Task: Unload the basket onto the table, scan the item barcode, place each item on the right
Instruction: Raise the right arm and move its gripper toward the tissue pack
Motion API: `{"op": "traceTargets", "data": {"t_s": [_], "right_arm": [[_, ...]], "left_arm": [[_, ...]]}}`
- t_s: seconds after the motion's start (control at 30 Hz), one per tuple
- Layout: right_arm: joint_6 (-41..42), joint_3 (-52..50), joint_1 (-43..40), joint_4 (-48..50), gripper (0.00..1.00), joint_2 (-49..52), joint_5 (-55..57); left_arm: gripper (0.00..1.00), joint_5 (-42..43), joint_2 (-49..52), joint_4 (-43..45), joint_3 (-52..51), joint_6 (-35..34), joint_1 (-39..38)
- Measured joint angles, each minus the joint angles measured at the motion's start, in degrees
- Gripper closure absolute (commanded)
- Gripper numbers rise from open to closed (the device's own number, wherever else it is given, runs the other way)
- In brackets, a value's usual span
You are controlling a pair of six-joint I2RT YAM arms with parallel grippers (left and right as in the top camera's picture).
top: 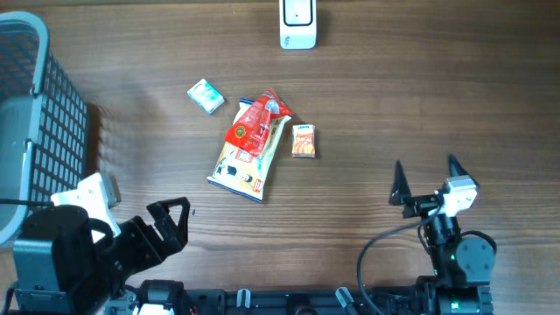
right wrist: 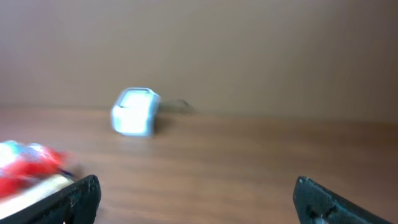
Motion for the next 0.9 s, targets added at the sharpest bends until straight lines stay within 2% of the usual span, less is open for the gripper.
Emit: {"op": "traceTargets", "data": {"t_s": [0.1, 0.2, 0.27, 0.37, 0.43, 0.5, 0.57, 0.7, 0.9], "right_arm": [[15.39, 0.00, 0.00, 2.29, 0.00, 0.00, -14.08], [33.44, 0.00, 0.00, 3.26, 0.00, 0.00, -19.41], [40.33, -0.02, -0.02, 7.41, 0.00, 0.02, -21.49], [47.25, 0.15, 0.00, 21.38, 0.00, -0.02, -24.81], [48.96, 1.27, 0.00, 22.58, 0.00, -0.02, -25.64], [47.67, 4.31, 0.00, 17.33, 0.00, 0.61, -26.25], [43.67, 11.15, -0.02, 7.74, 0.00, 4.02, -27.10], [30.56, 28.57, -0.02, -15.47, 0.00, 15.61, -29.00], [13.44, 50.29, -0.02, -40.37, 0.00, 36.30, -31.93]], "left_arm": [[0.00, 0.00, 0.00, 1.40, 0.00, 0.00, 0.00], [0.00, 0.00, 0.00, 2.05, -0.02, -0.02, 0.00], [0.00, 0.00, 0.00, 2.03, -0.04, -0.02, 0.00], [0.00, 0.00, 0.00, 2.08, -0.04, 0.00, 0.00], [0.00, 0.00, 0.00, 2.08, -0.04, 0.00, 0.00], [0.00, 0.00, 0.00, 2.05, -0.04, -0.02, 0.00], [0.00, 0.00, 0.00, 2.10, -0.04, 0.00, 0.00], [0.00, 0.00, 0.02, 1.62, -0.09, -0.02, 0.00], [0.00, 0.00, -0.04, 1.38, -0.15, -0.02, 0.00]]}}
